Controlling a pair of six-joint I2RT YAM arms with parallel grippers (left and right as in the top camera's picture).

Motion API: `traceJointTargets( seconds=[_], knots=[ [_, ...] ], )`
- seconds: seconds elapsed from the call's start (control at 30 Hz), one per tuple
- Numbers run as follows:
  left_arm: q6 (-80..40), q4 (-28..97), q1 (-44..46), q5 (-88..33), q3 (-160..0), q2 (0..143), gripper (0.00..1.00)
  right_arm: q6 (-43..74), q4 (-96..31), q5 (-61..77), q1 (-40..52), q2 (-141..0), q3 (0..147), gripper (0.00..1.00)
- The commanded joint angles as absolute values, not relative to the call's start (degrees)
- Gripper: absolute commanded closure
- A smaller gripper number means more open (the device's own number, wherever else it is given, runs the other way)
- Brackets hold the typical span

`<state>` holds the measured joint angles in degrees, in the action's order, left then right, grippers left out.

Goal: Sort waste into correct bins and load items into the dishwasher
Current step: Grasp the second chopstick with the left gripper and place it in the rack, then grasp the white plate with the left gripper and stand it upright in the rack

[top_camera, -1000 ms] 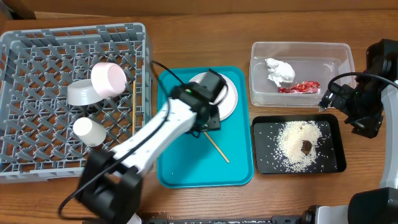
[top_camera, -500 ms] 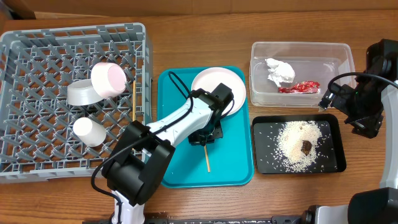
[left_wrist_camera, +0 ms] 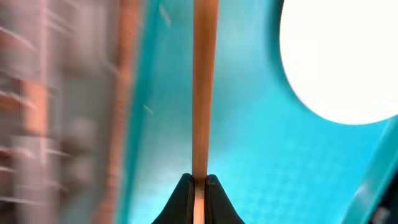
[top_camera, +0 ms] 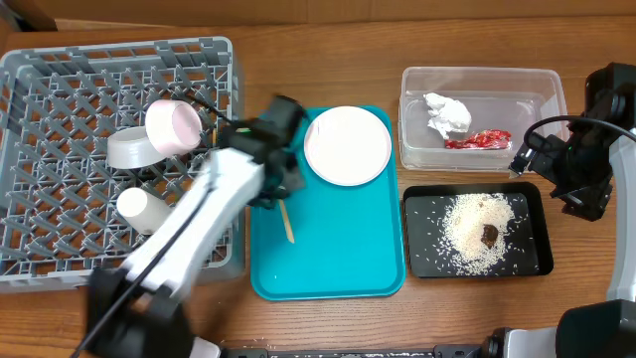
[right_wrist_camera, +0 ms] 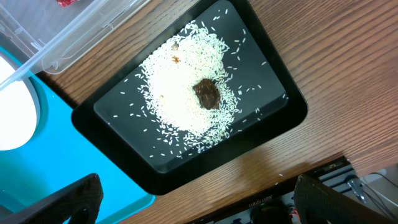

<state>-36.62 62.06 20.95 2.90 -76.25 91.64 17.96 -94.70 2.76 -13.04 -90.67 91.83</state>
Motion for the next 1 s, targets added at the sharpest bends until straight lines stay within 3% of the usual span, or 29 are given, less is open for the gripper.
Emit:
traceJointTargets(
  seconds=[0.0, 0.13, 0.2, 0.37, 0.43, 0.57, 0.7, 0.97],
  knots=[
    [-20.1, 61.5, 12.7, 6.8, -77.4, 85.2, 0.96, 17.6, -94.7, 3.2, -13.1, -89.0, 92.7, 0.0],
    [-4.0, 59.1, 5.0, 6.0, -77.4, 86.6, 0.96, 17.6, -94.7, 3.2, -13.1, -89.0, 92.7, 0.0],
    [-2.9, 58.8, 3.2, 6.1, -77.4, 88.1, 0.96, 17.6, -94.7, 3.2, -13.1, -89.0, 92.7, 0.0],
    [-3.0, 57.6, 2.6, 5.9, -77.4, 92.1, 0.77, 17.6, -94.7, 3.2, -13.1, -89.0, 92.7, 0.0],
    [-3.0, 57.7, 2.6, 4.6, -77.5, 92.1, 0.62, 17.6, -94.7, 3.2, -13.1, -89.0, 92.7, 0.0],
    [-3.0, 58.9, 3.6, -3.1, -81.4, 91.3, 0.54, 17.6, -94.7, 3.2, -13.1, -89.0, 92.7, 0.0],
    [1.5, 55.4, 10.2, -14.9, -84.1, 91.0, 0.46, 17.6, -94.6, 3.2, -13.1, -89.0, 92.7, 0.0],
    [6.5, 44.2, 27.9, -5.0, -82.2, 98.6, 0.33, 17.6, -94.6, 3.2, -13.1, -89.0, 92.7, 0.0]
  ],
)
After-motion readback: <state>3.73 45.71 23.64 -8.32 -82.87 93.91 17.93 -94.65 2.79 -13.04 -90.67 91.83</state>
